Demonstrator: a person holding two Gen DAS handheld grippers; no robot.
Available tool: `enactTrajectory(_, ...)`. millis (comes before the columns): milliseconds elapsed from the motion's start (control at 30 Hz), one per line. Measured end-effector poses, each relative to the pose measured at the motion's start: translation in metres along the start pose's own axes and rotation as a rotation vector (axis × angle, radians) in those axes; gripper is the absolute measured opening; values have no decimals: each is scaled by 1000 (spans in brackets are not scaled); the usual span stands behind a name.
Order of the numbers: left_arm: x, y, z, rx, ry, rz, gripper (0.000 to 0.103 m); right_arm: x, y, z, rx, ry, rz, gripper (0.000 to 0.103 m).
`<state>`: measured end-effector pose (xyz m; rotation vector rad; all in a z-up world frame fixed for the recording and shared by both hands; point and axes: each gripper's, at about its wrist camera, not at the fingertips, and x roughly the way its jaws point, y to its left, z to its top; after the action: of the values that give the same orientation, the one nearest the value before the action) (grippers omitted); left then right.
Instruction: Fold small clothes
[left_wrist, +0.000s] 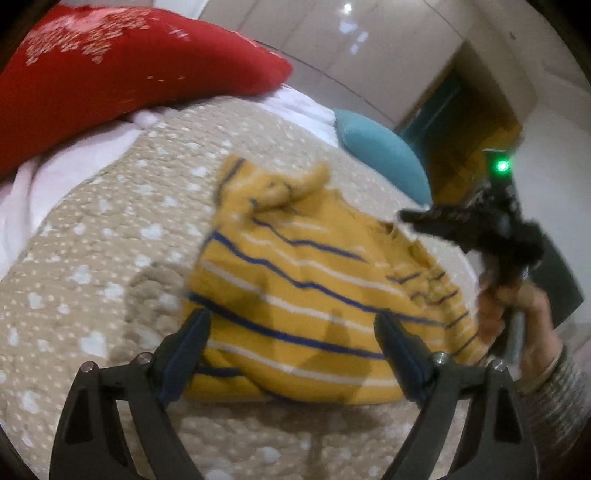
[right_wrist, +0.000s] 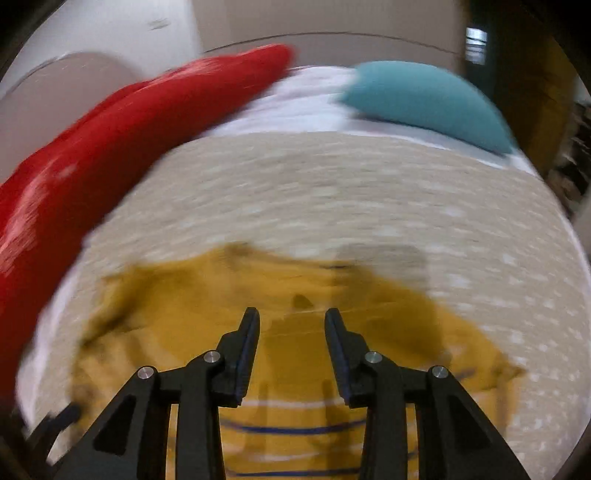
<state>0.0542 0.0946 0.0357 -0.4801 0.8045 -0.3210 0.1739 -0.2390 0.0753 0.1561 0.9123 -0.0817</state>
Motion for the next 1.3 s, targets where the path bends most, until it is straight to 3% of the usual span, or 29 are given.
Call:
enactTrajectory(267,-27,54,12,-117,-62,74,89,74,126,12,-202,109,55,39)
enactTrajectory(467,-37,78,17,-186,-72,83,89,121,180,32,-340,123,-100,39)
enactTrajectory(500,-37,77,17,-187,-72,85,89,123,180,34,-339,133,-107,42)
enactTrajectory(567,-35,76,18,-183,-69,93,89,124,175,38,-325,148,-126,58)
enactTrajectory(633,-30,76,21,-180,-66,101,89,112,168,40,-302,122,-136,59)
enactTrajectory(700,-30,76,22,-183,-70,106,89,88,161,40,-260,58,-100,59)
enactTrajectory(833,-31,79,20,-206,-70,104,89,48,145,27,-195,21,-27,59)
enactTrajectory(967,-29,76,17,-208,-59,104,89,17,133,-7,-207,-7,-6,60)
enactTrajectory(1167,-22,42,13,-108,-56,80,89,-18,92,-80,-205,-36,-24,60)
enactTrajectory(1300,-6,16,10,0,20,90,89,-20,63,-121,-187,8,-54,60)
